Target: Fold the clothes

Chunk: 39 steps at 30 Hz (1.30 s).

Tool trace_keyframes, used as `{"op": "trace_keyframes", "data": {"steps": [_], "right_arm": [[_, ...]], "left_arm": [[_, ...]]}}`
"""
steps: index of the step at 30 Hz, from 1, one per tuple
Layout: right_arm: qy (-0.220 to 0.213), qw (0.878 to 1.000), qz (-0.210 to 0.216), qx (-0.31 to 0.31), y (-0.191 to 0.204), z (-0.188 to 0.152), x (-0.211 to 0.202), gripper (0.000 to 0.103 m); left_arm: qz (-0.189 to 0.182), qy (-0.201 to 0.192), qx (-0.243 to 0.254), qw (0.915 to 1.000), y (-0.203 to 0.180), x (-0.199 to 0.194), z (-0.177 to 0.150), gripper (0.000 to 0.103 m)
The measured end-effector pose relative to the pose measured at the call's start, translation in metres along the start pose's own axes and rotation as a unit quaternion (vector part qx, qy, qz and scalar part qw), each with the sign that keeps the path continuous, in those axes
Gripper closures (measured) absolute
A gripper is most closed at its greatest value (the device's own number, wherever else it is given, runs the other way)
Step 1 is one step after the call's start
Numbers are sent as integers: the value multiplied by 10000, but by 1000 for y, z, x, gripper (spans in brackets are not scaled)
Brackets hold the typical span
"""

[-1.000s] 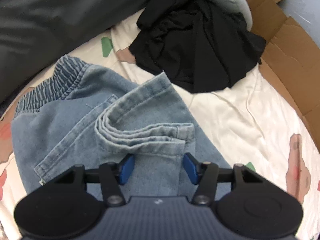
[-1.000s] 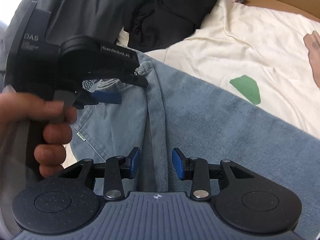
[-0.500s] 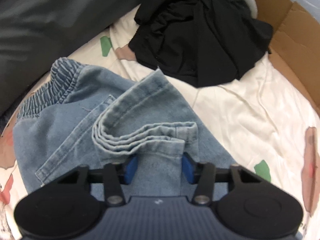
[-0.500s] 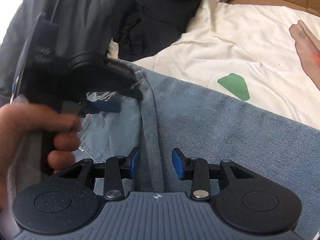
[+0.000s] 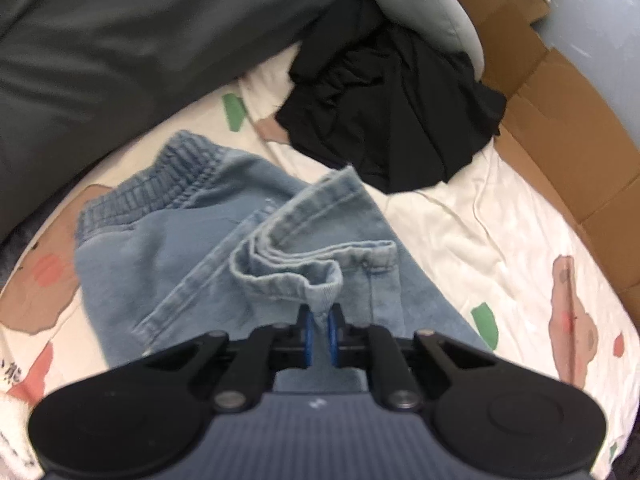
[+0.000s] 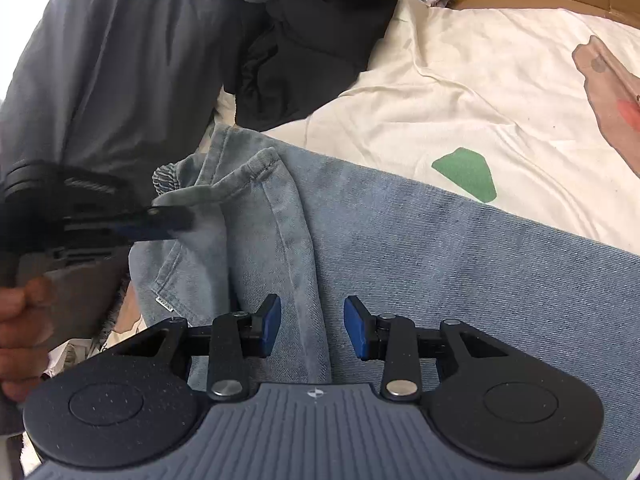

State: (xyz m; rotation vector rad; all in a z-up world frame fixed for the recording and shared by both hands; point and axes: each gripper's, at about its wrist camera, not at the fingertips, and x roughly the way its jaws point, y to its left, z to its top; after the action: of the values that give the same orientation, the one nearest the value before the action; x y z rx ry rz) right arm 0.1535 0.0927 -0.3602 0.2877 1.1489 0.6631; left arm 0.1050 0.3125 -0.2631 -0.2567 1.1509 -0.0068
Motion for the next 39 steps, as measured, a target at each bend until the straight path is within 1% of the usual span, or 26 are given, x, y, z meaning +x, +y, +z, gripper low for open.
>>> {"op": "trace_keyframes", "data": {"steps": [7, 14, 17, 22, 24, 27, 30, 32, 33, 34, 35, 36, 37, 39], "right_arm": [[-79, 9999, 71, -67, 7, 1, -2, 61], [-97, 9998, 78, -161, 12, 1, -2, 61], [-73, 9997, 32, -220, 14, -1, 0, 61], [-64, 9996, -204, -165, 10, 0, 5, 61], [11, 9997, -189, -143, 7, 1, 12, 61], [183, 9993, -145, -290, 8, -1, 23, 61], [337, 9988, -93, -352, 11, -4, 36, 61], [384, 9987, -32, -326, 12, -6, 41, 61], [403, 9987, 7, -300, 13, -7, 44, 62], [407, 9987, 41, -296, 15, -8, 45, 67], [397, 9986, 63, -333, 17, -8, 45, 71], [388, 9985, 84, -370, 20, -8, 44, 82], [378, 9984, 106, -408, 23, -8, 44, 88], [340, 9981, 180, -472, 28, -9, 42, 95]], "left_arm": [[18, -96, -27, 9999, 29, -22, -6, 95], [-26, -143, -313, 9994, 60, -31, -16, 95], [-84, -156, -383, 9991, 69, -33, -22, 95], [-139, -99, -606, 9980, 88, -27, -28, 95], [-107, -60, -728, 9973, 95, -25, -30, 94], [111, -15, -987, 9951, 109, -25, -33, 95], [116, -49, -1144, 9934, 121, -30, -35, 89], [146, -70, -1131, 9935, 124, -33, -36, 88], [142, -84, -1109, 9937, 123, -34, -36, 88], [119, -99, -1088, 9939, 122, -35, -35, 86], [77, -116, -1070, 9942, 121, -36, -34, 81], [12, -138, -1054, 9943, 119, -37, -33, 75], [-65, -157, -1029, 9945, 116, -37, -32, 73], [-248, -194, -953, 9950, 108, -36, -28, 66]]}}
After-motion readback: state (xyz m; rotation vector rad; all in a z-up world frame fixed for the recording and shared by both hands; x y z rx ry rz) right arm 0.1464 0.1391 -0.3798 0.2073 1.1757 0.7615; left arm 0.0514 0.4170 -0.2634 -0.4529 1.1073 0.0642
